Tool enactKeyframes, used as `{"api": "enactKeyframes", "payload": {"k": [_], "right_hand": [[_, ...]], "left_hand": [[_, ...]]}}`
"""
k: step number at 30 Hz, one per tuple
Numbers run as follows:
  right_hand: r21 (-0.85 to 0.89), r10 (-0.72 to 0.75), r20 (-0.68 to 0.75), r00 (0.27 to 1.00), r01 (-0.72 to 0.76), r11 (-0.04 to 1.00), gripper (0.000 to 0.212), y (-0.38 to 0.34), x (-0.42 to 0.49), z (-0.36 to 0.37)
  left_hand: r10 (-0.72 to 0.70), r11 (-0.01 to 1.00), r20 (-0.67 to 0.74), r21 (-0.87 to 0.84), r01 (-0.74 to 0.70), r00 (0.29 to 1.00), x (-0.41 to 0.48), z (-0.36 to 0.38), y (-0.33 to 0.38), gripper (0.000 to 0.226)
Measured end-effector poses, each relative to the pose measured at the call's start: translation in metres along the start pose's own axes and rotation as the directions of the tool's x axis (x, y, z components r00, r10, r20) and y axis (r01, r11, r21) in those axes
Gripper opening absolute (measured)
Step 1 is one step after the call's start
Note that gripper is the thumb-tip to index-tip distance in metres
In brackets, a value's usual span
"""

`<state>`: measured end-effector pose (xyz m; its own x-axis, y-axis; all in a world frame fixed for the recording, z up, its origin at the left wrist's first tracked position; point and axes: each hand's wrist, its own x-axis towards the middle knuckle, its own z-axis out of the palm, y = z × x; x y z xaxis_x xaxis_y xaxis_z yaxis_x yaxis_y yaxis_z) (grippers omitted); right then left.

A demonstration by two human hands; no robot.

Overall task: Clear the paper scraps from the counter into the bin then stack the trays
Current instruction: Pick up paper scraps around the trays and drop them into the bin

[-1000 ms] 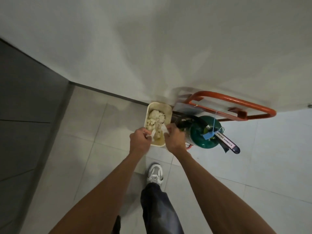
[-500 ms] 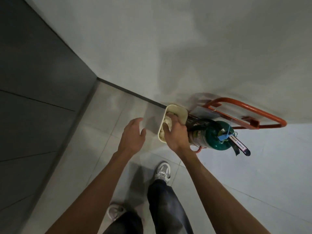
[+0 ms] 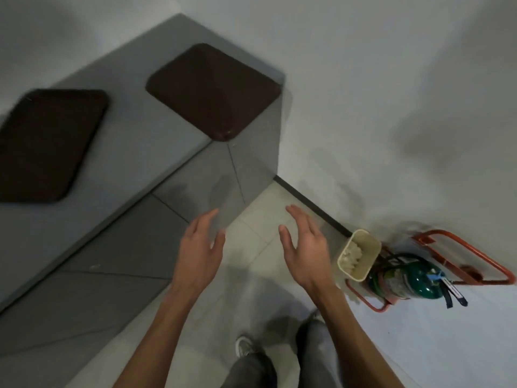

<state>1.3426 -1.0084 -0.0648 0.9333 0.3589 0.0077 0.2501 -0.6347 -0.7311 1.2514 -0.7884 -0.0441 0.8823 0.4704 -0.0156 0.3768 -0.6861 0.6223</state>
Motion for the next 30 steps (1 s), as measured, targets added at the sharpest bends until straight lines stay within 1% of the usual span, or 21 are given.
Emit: {"api": "enactKeyframes", "payload": {"k": [2,4,6,9,12,15,18,22,24,26,30], "right_hand": [[0.001,-0.052,0.04,0.998,0.052,0.999,0.046,-0.049,-0.014,0.011],[-0.002,-0.108,0.1,0.989,0.109,0.994,0.046,-0.098,-0.026,0.025],[0.008,-0.146,0.14,0.979,0.147,0.989,0.046,-0.126,-0.032,0.037],[0.034,-0.261,0.208,0.943,0.26,0.965,0.044,-0.176,-0.04,0.063],[0.078,-0.346,0.294,0.891,0.338,0.938,0.044,-0.214,-0.042,0.095],[0.076,-0.416,0.378,0.827,0.42,0.905,0.044,-0.242,-0.035,0.132],[0.1,-0.462,0.447,0.766,0.47,0.877,0.042,-0.27,-0.023,0.171],[0.126,-0.513,0.506,0.693,0.529,0.839,0.038,-0.313,0.006,0.229],[0.133,-0.523,0.534,0.664,0.545,0.828,0.035,-0.34,0.021,0.256],[0.143,-0.545,0.558,0.626,0.574,0.806,0.034,-0.367,0.036,0.283],[0.166,-0.581,0.589,0.561,0.62,0.767,0.03,-0.419,0.064,0.344]], "left_hand": [[-0.039,0.999,-0.062,0.011,0.04,0.997,-0.022,-0.053,-0.021,0.041],[-0.107,0.994,-0.128,0.025,0.111,0.986,-0.045,-0.104,-0.045,0.041],[-0.152,0.987,-0.17,0.016,0.157,0.974,-0.059,-0.132,-0.063,0.041],[-0.261,0.964,-0.278,-0.028,0.264,0.924,-0.087,-0.18,-0.1,0.038],[-0.343,0.938,-0.361,-0.079,0.338,0.867,-0.11,-0.214,-0.136,0.036],[-0.403,0.911,-0.394,-0.083,0.405,0.826,-0.125,-0.238,-0.178,0.038],[-0.481,0.868,-0.43,-0.116,0.482,0.764,-0.131,-0.26,-0.218,0.04],[-0.562,0.816,-0.481,-0.188,0.547,0.673,-0.12,-0.296,-0.261,0.038],[-0.591,0.789,-0.491,-0.19,0.584,0.64,-0.112,-0.316,-0.281,0.037],[-0.596,0.779,-0.521,-0.192,0.597,0.611,-0.103,-0.334,-0.301,0.035],[-0.602,0.773,-0.538,-0.207,0.6,0.59,-0.078,-0.364,-0.339,0.034]]}}
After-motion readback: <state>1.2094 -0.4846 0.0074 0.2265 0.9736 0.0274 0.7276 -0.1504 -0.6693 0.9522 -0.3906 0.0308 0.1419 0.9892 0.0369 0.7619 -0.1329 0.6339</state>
